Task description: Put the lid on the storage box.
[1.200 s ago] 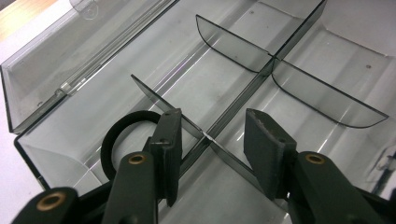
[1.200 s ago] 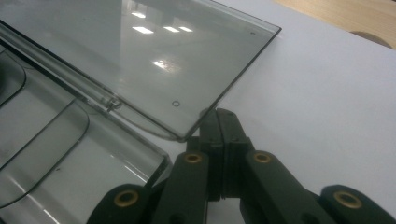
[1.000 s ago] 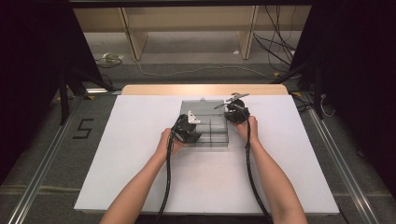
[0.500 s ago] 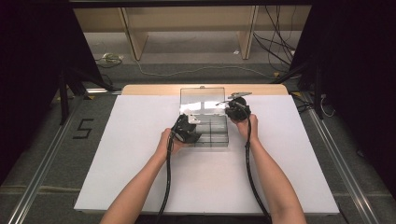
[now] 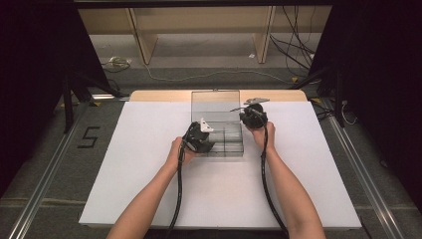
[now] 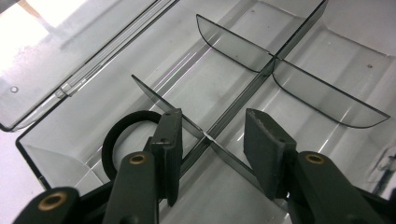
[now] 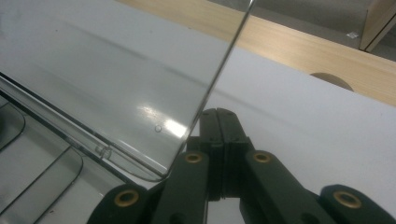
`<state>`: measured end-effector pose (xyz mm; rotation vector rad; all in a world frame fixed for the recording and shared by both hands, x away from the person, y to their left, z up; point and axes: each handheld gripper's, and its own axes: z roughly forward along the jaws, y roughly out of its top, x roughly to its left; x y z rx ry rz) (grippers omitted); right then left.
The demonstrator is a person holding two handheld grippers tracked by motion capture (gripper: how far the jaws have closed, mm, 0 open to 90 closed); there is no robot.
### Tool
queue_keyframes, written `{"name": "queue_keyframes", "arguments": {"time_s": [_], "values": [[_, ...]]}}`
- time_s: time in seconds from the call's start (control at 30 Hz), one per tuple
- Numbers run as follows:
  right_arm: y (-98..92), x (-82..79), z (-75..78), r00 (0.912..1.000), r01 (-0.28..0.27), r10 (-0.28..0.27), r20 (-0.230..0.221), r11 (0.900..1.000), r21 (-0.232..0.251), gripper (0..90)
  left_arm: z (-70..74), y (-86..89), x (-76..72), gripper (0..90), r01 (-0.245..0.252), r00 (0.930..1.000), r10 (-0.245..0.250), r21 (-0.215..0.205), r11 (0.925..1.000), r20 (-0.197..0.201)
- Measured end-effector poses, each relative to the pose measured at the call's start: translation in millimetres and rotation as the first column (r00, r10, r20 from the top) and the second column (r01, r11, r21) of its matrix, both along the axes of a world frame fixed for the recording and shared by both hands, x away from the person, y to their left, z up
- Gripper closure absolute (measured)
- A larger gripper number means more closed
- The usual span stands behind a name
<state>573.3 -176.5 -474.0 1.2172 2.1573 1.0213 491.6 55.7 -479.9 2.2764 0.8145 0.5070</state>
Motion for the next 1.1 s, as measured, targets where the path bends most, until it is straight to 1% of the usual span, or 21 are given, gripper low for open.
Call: {"name": "queue_keyframes", "arguments": {"time_s": [0.07, 0.27, 0.47, 0.6, 0.67, 0.73, 0.8, 0.83, 0.93, 1.07, 1.1], "values": [[0.6, -0.9, 1.7, 0.9999, 0.004, -0.004, 0.016, 1.000, -0.004, 90.0, -0.1, -0.1, -0.2, 57.6, -0.002, 1.0000, 0.002, -0.001, 1.0000, -0.001], [0.1, -1.5, 4.0, 0.9997, -0.004, 0.004, 0.025, 1.000, -0.001, 90.0, -0.1, 0.0, -0.2, 57.6, -0.001, 1.0000, 0.001, -0.001, 1.0000, 0.000], [-0.7, -3.0, 8.3, 0.9987, -0.008, 0.007, 0.051, 1.000, 0.021, 90.0, -0.1, -0.1, -0.2, 57.6, -0.003, 1.0000, 0.003, -0.003, 1.0000, -0.001], [0.2, -3.5, 11.8, 0.9982, -0.018, 0.017, 0.058, 1.000, 0.011, 90.0, -0.3, 0.3, -0.3, 57.7, -0.001, 1.0000, 0.001, -0.006, 1.0000, 0.005], [0.6, -3.7, 12.7, 0.9981, -0.016, 0.015, 0.059, 1.000, 0.007, 90.0, -0.6, 0.7, -0.9, 57.6, -0.002, 0.9999, 0.002, -0.009, 1.0000, 0.015], [0.3, -3.6, 12.7, 0.9981, -0.016, 0.015, 0.059, 1.000, 0.011, 90.0, -1.3, 0.7, -2.3, 57.3, 0.005, 0.9995, -0.006, 0.004, 1.0000, 0.030], [-0.2, -3.5, 12.4, 0.9980, -0.019, 0.018, 0.061, 1.000, 0.011, 90.0, -3.3, -3.0, -4.9, 53.9, 0.018, 0.9980, -0.020, 0.040, 0.9990, 0.060], [-0.6, -3.5, 12.4, 0.9977, -0.020, 0.019, 0.064, 1.000, 0.011, 90.0, -3.1, -3.6, -5.4, 52.8, 0.016, 0.9979, -0.018, 0.045, 0.9988, 0.063], [-1.9, -4.1, 13.0, 0.9976, -0.026, 0.025, 0.065, 1.000, 0.015, 90.0, -3.3, -3.6, -5.6, 53.0, 0.016, 0.9977, -0.018, 0.040, 0.9991, 0.065], [-3.6, -5.0, 15.3, 0.9967, -0.031, 0.030, 0.076, 0.999, 0.019, 90.0, -3.2, -2.5, -5.2, 52.5, 0.006, 0.9978, -0.007, 0.013, 0.9999, 0.067], [-4.1, -5.3, 15.9, 0.9964, -0.034, 0.033, 0.078, 0.999, 0.019, 90.0, -3.1, -2.5, -5.2, 52.7, 0.007, 0.9978, -0.008, 0.013, 0.9999, 0.066]]}}
